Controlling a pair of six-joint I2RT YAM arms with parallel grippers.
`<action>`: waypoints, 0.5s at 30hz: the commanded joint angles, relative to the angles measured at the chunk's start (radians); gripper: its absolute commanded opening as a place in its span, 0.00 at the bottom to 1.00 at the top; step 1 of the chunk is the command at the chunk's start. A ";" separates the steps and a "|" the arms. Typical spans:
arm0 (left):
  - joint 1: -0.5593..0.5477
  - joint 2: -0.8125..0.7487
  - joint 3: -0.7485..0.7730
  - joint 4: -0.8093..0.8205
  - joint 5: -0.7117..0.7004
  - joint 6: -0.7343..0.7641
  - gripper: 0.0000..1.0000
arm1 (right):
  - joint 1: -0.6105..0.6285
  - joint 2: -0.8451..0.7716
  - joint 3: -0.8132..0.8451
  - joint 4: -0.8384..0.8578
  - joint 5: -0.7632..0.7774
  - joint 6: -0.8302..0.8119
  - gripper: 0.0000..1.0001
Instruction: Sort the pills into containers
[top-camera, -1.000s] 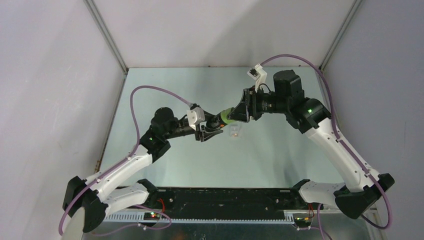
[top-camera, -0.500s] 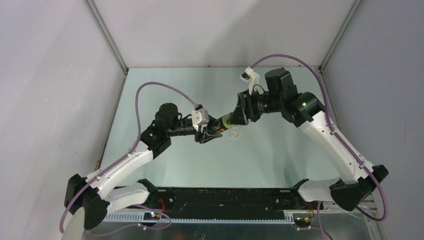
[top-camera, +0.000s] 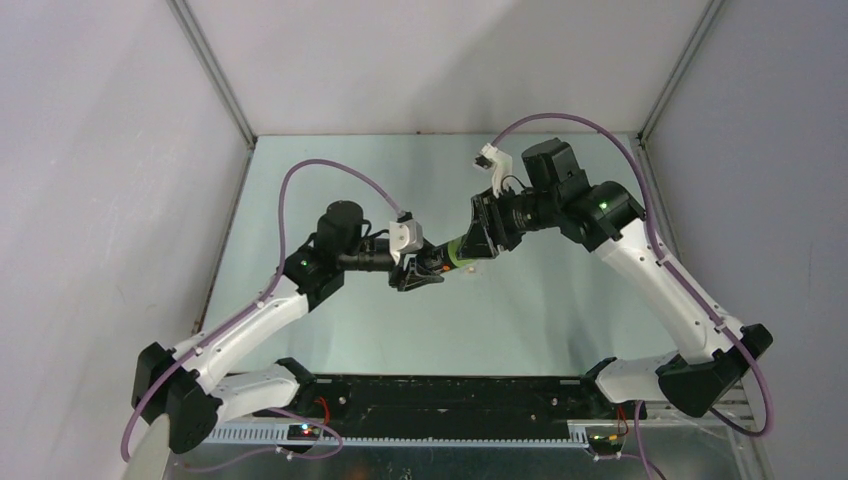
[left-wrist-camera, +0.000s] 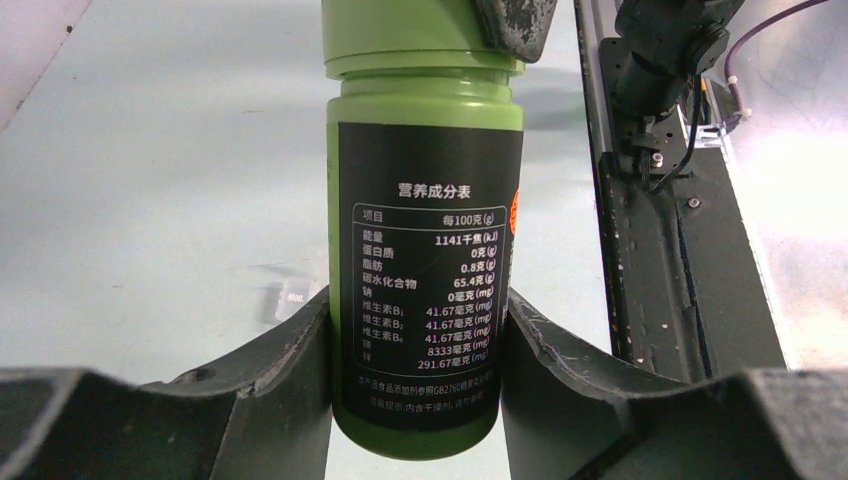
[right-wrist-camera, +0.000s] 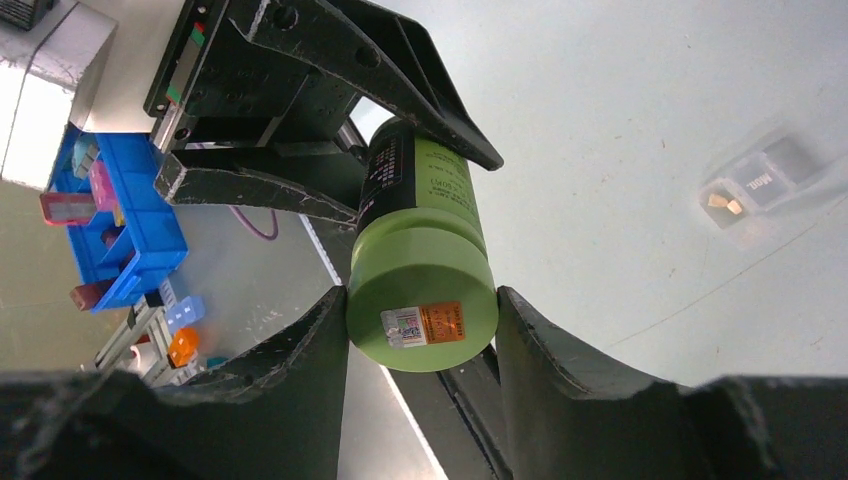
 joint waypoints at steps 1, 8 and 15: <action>0.004 -0.003 0.064 0.033 0.029 0.018 0.00 | 0.020 0.013 0.035 -0.019 0.004 -0.009 0.41; 0.004 -0.005 0.016 0.183 -0.023 -0.076 0.00 | 0.022 -0.008 -0.026 0.084 0.060 0.122 0.39; 0.004 0.002 -0.038 0.297 -0.072 -0.132 0.00 | 0.022 -0.006 -0.144 0.178 0.128 0.380 0.37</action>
